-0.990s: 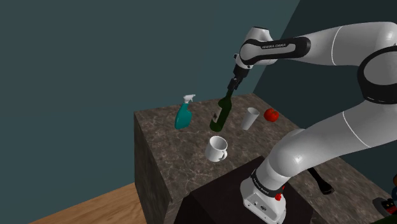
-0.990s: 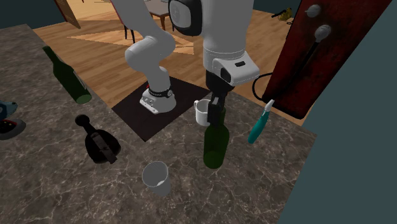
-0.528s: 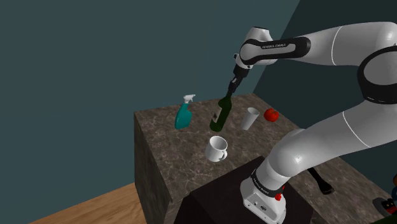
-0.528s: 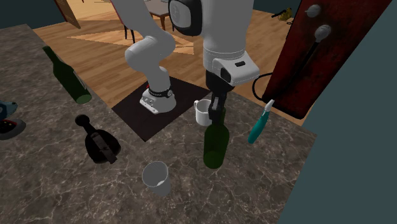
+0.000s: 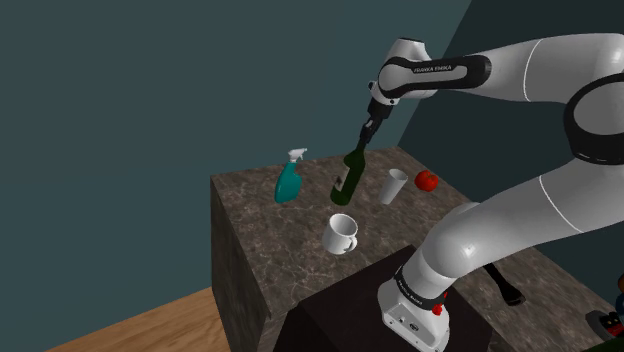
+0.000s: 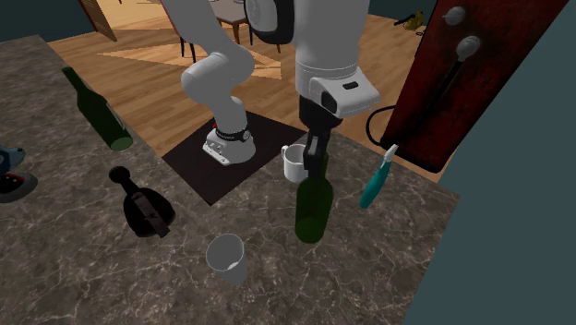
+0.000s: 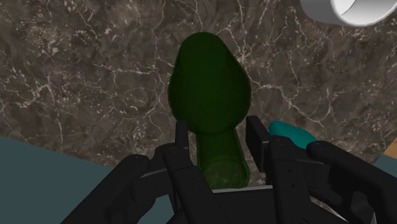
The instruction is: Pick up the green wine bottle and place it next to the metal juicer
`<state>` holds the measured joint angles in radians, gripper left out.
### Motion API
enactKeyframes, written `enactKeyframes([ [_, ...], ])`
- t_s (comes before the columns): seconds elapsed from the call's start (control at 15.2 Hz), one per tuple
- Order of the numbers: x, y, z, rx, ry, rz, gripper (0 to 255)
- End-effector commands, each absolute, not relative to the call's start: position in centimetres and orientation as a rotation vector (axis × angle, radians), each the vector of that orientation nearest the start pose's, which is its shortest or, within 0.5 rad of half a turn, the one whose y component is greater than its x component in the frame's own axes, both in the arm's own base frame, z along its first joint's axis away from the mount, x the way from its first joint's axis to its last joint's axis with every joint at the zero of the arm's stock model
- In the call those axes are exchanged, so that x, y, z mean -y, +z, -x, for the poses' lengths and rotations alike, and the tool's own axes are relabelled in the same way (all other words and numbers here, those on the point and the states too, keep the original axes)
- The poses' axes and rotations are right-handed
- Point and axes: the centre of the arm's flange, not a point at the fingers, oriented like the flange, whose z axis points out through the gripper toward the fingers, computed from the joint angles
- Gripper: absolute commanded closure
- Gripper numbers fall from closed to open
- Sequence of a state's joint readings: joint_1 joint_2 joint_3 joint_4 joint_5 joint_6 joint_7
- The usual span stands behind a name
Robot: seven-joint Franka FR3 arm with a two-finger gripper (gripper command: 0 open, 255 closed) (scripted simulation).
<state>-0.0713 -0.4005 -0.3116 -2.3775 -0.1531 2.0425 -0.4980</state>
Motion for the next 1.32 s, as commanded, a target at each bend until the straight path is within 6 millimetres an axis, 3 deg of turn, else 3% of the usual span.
enactKeyframes([
  [0.0, 17.7, 48.1, -39.8, 0.320, -0.063, 3.163, 255],
  [1.25, 17.7, 58.1, -39.8, 0.320, -0.063, 3.163, 255],
])
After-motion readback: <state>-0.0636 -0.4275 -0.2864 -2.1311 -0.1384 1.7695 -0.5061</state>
